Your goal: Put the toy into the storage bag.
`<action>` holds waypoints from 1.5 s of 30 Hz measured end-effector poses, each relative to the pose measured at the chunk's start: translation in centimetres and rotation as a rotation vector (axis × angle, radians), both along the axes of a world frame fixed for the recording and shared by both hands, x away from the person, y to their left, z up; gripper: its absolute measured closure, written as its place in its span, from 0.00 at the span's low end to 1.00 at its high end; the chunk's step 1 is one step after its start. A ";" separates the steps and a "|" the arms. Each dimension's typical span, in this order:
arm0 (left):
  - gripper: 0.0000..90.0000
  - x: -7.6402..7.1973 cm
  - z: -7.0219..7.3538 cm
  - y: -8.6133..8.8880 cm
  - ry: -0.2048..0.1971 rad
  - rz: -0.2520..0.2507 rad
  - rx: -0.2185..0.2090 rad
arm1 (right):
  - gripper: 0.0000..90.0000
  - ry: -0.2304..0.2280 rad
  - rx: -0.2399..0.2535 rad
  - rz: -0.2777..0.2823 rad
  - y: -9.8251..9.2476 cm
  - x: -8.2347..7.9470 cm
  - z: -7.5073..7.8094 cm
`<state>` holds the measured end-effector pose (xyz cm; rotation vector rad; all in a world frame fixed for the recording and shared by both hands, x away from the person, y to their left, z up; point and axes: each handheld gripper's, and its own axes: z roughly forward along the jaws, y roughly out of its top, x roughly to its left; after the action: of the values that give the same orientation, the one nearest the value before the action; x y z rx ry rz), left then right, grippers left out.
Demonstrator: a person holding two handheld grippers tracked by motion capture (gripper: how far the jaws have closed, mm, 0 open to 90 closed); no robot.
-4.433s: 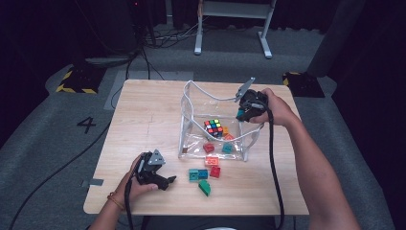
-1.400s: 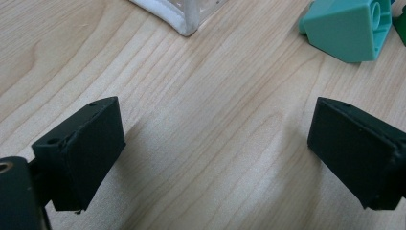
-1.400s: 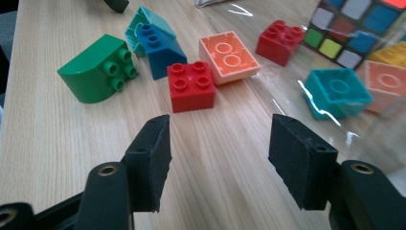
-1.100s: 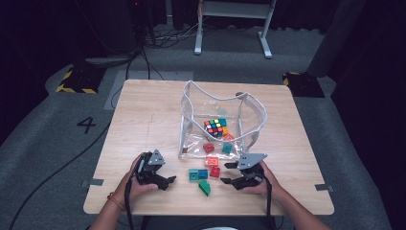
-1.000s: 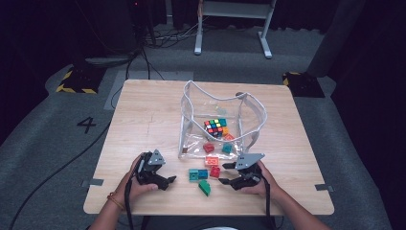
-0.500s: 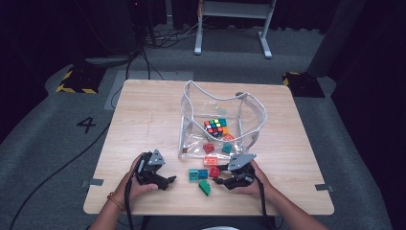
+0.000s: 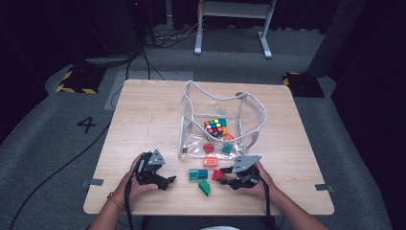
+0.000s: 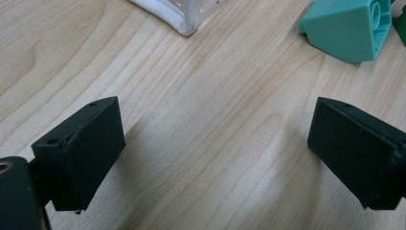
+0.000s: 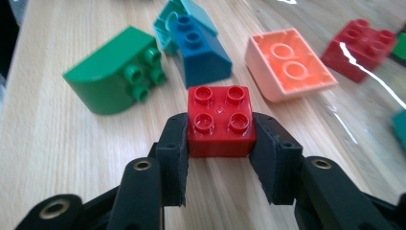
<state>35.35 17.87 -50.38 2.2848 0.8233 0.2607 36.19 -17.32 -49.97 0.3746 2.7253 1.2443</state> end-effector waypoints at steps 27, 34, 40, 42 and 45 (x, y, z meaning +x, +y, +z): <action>0.06 0.0 0.0 0.0 -0.001 -0.002 0.003 | 0.66 -0.036 0.072 -0.241 -11.7 0.8 2.7; 0.06 0.0 0.0 0.0 0.000 0.000 0.000 | 0.66 -0.094 0.121 -0.345 -14.3 2.6 5.0; 0.06 0.0 0.0 0.0 0.001 0.000 0.002 | 0.66 -0.132 0.133 -0.396 -15.6 3.9 6.9; 0.06 0.0 0.0 0.0 0.003 0.001 0.000 | 0.66 -0.148 0.127 -0.407 -15.8 4.4 7.6; 0.06 0.0 0.0 0.0 0.000 0.001 0.000 | 0.66 -0.174 0.135 -0.426 -16.2 5.2 9.0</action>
<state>35.34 17.86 -50.38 2.2849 0.8247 0.2614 41.40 -33.55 -40.95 0.7731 2.2631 1.2691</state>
